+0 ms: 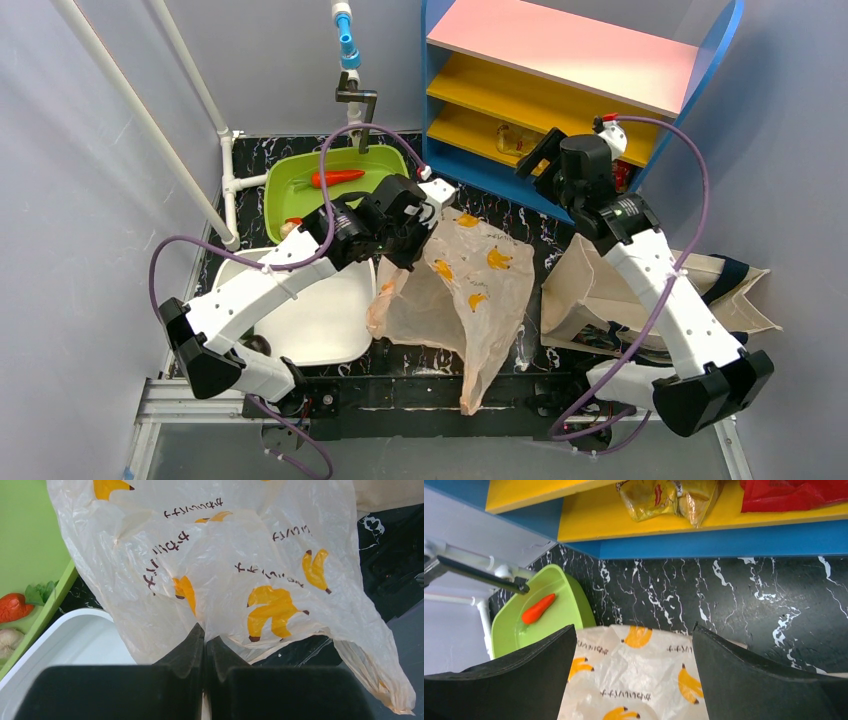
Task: Place the food into the grocery bag and tie it
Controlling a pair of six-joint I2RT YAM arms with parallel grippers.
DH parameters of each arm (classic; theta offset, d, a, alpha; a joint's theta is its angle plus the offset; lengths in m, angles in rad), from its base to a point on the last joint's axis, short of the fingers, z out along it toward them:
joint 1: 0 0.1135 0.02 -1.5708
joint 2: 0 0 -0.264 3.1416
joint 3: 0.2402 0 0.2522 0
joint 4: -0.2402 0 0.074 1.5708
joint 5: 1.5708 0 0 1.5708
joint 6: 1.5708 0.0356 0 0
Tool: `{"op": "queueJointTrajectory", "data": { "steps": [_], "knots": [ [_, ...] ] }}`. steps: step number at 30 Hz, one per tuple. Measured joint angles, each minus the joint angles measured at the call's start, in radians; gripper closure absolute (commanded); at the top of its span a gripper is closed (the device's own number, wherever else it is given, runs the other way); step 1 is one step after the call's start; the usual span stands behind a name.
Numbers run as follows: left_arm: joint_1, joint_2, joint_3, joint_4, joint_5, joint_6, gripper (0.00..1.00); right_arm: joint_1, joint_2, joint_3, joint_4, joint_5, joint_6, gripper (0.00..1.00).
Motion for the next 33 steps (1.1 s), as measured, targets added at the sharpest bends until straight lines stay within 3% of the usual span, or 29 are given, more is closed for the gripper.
{"op": "queueJointTrajectory", "data": {
  "steps": [18,33],
  "knots": [
    [0.001,-0.067,-0.08,-0.005,-0.009,-0.053,1.0,-0.097,0.354,0.024,0.118,0.129,0.088,0.11],
    [0.001,-0.08,-0.124,0.02,-0.031,-0.066,1.0,-0.185,0.476,0.082,0.239,0.103,0.094,0.18]
  ]
}}
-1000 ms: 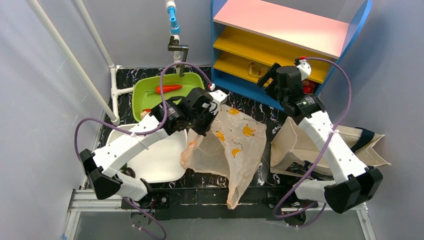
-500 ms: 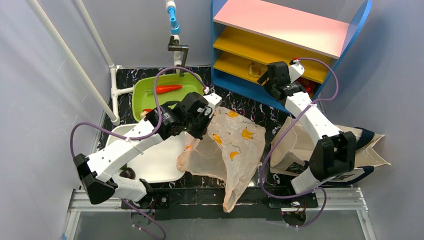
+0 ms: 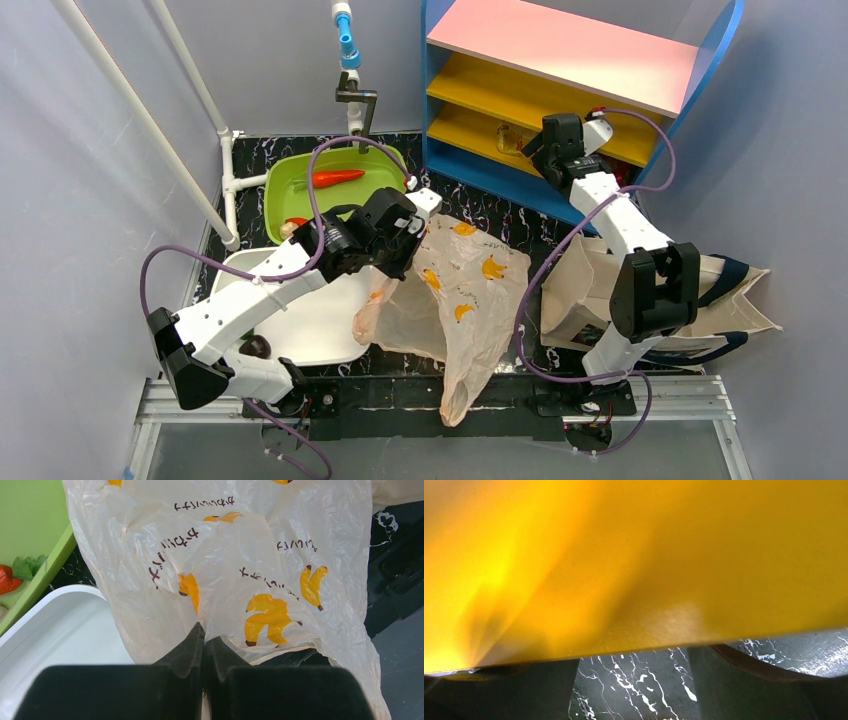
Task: Place the food into the grocery bag and tie it
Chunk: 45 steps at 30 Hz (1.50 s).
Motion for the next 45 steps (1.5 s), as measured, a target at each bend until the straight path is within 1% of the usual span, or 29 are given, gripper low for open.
{"op": "queueJointTrajectory", "data": {
  "steps": [6,12,21,24,28,30,32,34,36,37,42,45],
  "knots": [
    [0.005,0.0,-0.001,0.013,-0.003,0.005,1.0,0.008,0.032,0.027,-0.004,-0.032,-0.008,0.2],
    [0.013,0.0,-0.001,0.016,-0.003,0.016,1.0,0.009,0.037,0.029,0.013,-0.043,-0.011,0.3],
    [0.028,0.0,-0.001,0.016,-0.003,0.023,1.0,0.009,0.043,0.023,0.042,-0.053,-0.013,0.36],
    [0.034,0.0,-0.001,0.016,-0.002,0.024,1.0,0.011,0.046,0.022,0.042,-0.053,-0.012,0.43],
    [0.041,0.0,-0.009,0.017,-0.002,0.023,1.0,0.012,0.047,0.008,0.05,-0.044,-0.01,0.58],
    [0.045,0.001,-0.013,0.016,-0.001,0.023,1.0,0.014,0.047,0.001,0.061,-0.038,-0.01,0.68],
    [0.047,0.002,-0.014,0.018,0.0,0.023,1.0,0.014,0.046,-0.005,0.069,-0.03,-0.012,0.81],
    [0.05,0.002,-0.014,0.018,0.001,0.023,1.0,0.014,0.046,-0.009,0.079,-0.026,-0.021,0.91],
    [0.052,0.002,-0.014,0.018,0.001,0.022,1.0,0.01,0.046,-0.01,0.083,-0.027,-0.031,0.97],
    [0.052,0.002,-0.014,0.018,0.001,0.022,1.0,0.008,0.046,-0.01,0.084,-0.027,-0.037,0.99],
    [0.056,0.011,-0.014,0.018,0.005,0.023,1.0,-0.002,0.045,-0.011,0.084,-0.055,-0.069,0.99],
    [0.057,0.016,-0.014,0.018,0.005,0.026,1.0,-0.013,0.029,-0.026,0.092,-0.111,-0.082,0.99]
  ]
}}
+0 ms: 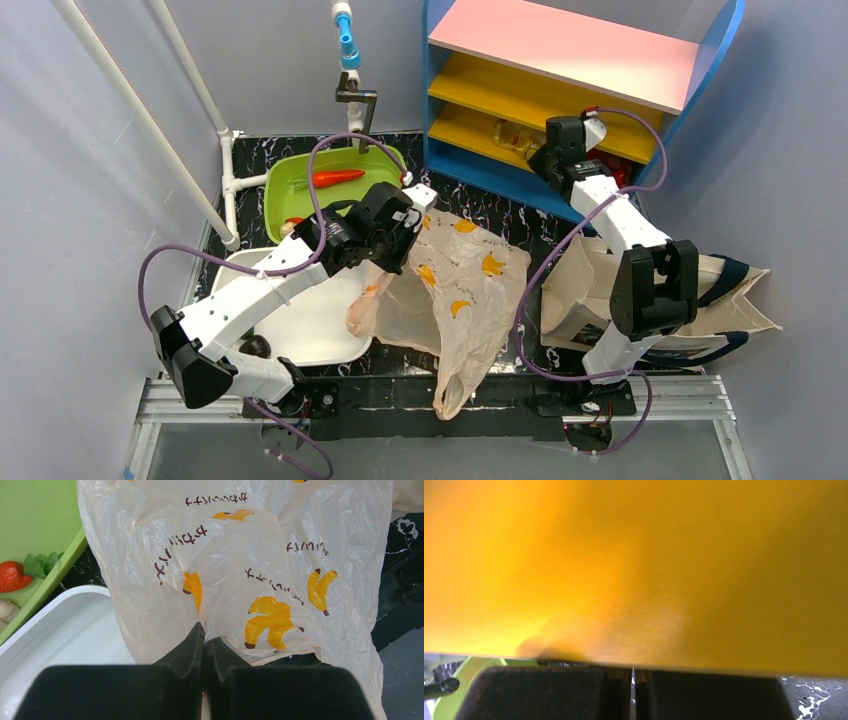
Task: Place the food into the grocery bag and tie it
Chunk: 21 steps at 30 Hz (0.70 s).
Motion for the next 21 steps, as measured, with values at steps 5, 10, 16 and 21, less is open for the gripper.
{"op": "queueJointTrajectory", "data": {
  "steps": [5,10,16,21],
  "knots": [
    [0.003,0.0,0.0,0.001,0.003,0.004,1.0,-0.026,-0.066,-0.084,0.004,-0.105,-0.013,0.99],
    [0.011,0.001,0.0,0.008,0.019,0.014,1.0,-0.029,-0.166,-0.155,-0.016,-0.178,-0.027,0.99],
    [0.019,0.015,0.0,0.008,0.037,0.039,1.0,-0.029,-0.108,-0.077,-0.067,-0.254,-0.096,0.21],
    [0.04,0.015,0.0,0.008,0.046,0.048,1.0,-0.027,-0.093,-0.041,-0.094,-0.264,-0.103,0.16]
  ]
}}
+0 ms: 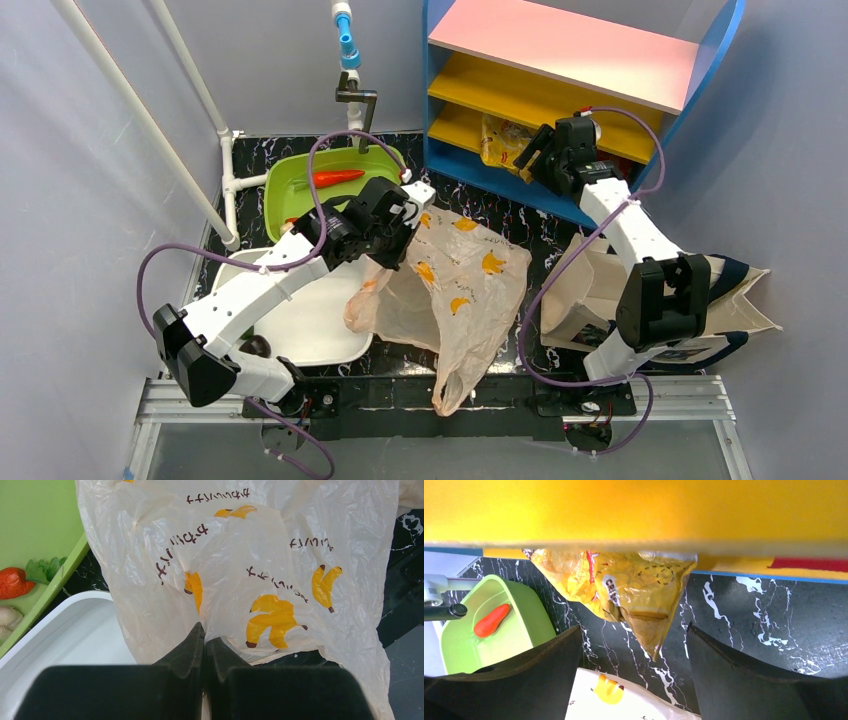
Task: Place the food into the grocery bag and tie it
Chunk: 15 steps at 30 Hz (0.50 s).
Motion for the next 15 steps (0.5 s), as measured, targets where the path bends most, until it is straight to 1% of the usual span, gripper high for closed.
{"op": "queueJointTrajectory", "data": {
  "steps": [3,10,15],
  "knots": [
    [0.008,0.0,0.0,0.0,0.003,0.005,1.0,0.0,0.021,0.033,-0.01,0.008,0.003,0.14],
    [0.014,0.0,0.0,0.0,0.01,0.006,1.0,0.0,0.058,0.037,-0.01,0.043,0.042,0.12],
    [0.014,0.0,0.0,0.0,0.018,0.006,1.0,0.0,0.077,0.037,0.038,0.093,0.093,0.11]
  ]
}}
